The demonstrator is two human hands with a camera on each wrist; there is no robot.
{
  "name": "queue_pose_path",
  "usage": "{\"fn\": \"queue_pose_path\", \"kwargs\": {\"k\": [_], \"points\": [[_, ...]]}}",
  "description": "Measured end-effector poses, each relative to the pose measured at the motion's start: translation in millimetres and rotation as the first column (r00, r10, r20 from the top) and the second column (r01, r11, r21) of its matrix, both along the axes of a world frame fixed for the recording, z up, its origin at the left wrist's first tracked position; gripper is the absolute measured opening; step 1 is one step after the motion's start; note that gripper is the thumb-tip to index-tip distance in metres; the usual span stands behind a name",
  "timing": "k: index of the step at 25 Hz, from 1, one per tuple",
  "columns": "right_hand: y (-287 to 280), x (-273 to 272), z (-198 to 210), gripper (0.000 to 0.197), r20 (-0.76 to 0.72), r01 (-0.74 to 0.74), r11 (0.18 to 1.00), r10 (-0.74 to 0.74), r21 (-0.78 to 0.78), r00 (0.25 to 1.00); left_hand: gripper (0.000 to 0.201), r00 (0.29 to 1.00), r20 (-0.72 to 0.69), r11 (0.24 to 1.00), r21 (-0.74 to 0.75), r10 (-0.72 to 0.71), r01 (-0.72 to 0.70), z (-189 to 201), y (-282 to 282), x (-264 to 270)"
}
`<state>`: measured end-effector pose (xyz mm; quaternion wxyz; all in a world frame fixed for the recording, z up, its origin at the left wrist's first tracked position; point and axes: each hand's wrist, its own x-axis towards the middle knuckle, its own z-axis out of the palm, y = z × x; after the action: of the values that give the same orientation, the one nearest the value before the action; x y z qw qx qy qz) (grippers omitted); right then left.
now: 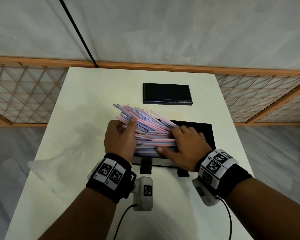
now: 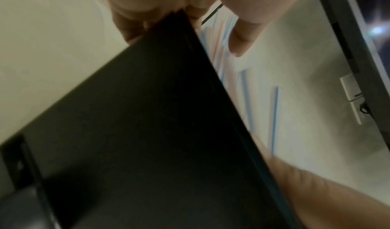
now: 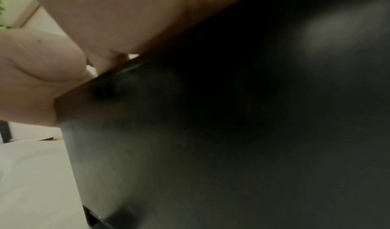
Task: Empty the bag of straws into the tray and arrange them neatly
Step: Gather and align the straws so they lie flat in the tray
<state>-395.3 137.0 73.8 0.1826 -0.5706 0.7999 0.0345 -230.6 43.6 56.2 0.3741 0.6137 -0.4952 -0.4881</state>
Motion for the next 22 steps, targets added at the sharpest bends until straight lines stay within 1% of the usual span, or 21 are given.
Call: {"fn": "queue_pose_path", "kwargs": {"k": [2,3,5,7,9,10,11,12,14,15,17,18,19,20,21,22], "points": [[2,0,-1,0.082,-0.026,0.009,1.0,-0.008,0.009,1.0,0.042,0.997,0.072,0.997,-0.065,-0.033,0.038,4,-2,2],[2,1,-3,0.08,-0.021,0.012,1.0,-0.012,0.013,1.0,0.038,0.989,0.133,0.992,-0.1,-0.065,0.079,7,-3,2],[0,5,-7,0.07,0.023,0.02,1.0,-0.02,0.0,1.0,0.035,0.954,0.278,0.977,-0.145,-0.114,0.159,13,-2,2],[-4,8,-8,0.058,0.065,0.017,0.999,-0.015,-0.038,0.998,0.041,0.91,0.381,0.96,-0.148,-0.165,0.236,20,-3,1],[-5,12,-8,0.055,0.067,-0.016,0.998,0.021,-0.067,0.998,0.048,0.857,0.466,0.938,-0.138,-0.221,0.317,26,-3,0],[-5,14,-7,0.055,0.057,-0.034,0.996,0.039,-0.081,0.998,0.05,0.847,0.478,0.931,-0.14,-0.233,0.336,28,-2,-1],[-5,16,-5,0.054,0.053,-0.047,0.993,0.053,-0.113,0.997,0.051,0.861,0.457,0.932,-0.157,-0.224,0.326,28,-2,-1],[-5,18,-3,0.053,0.057,-0.05,0.985,0.06,-0.166,0.997,0.054,0.892,0.402,0.942,-0.164,-0.206,0.292,28,-3,0],[-7,18,3,0.053,0.08,-0.039,0.959,0.063,-0.28,0.995,0.059,0.953,0.253,0.961,-0.174,-0.168,0.215,25,-7,2],[-7,15,5,0.056,0.092,-0.031,0.954,0.061,-0.3,0.994,0.06,0.956,0.233,0.963,-0.16,-0.177,0.217,24,-8,4],[-5,9,5,0.064,0.122,-0.016,0.963,0.051,-0.27,0.991,0.059,0.92,0.318,0.962,-0.069,-0.23,0.264,26,-6,9],[-1,5,4,0.069,0.143,0.001,0.963,0.038,-0.269,0.989,0.058,0.922,0.325,0.973,-0.026,-0.209,0.23,25,-8,11],[2,-1,2,0.073,0.152,0.028,0.961,0.015,-0.274,0.988,0.058,0.947,0.27,0.985,0.024,-0.174,0.173,22,-9,11],[4,-6,1,0.079,0.144,0.055,0.965,-0.018,-0.258,0.989,0.06,0.978,0.158,0.99,0.072,-0.135,0.125,19,-11,12],[6,-9,-1,0.084,0.117,0.069,0.975,-0.045,-0.211,0.992,0.062,0.995,0.053,0.99,0.114,-0.084,0.078,16,-11,12],[7,-9,-3,0.089,0.081,0.069,0.987,-0.057,-0.148,0.995,0.061,0.999,-0.01,0.992,0.118,-0.039,0.04,12,-13,11]]}}
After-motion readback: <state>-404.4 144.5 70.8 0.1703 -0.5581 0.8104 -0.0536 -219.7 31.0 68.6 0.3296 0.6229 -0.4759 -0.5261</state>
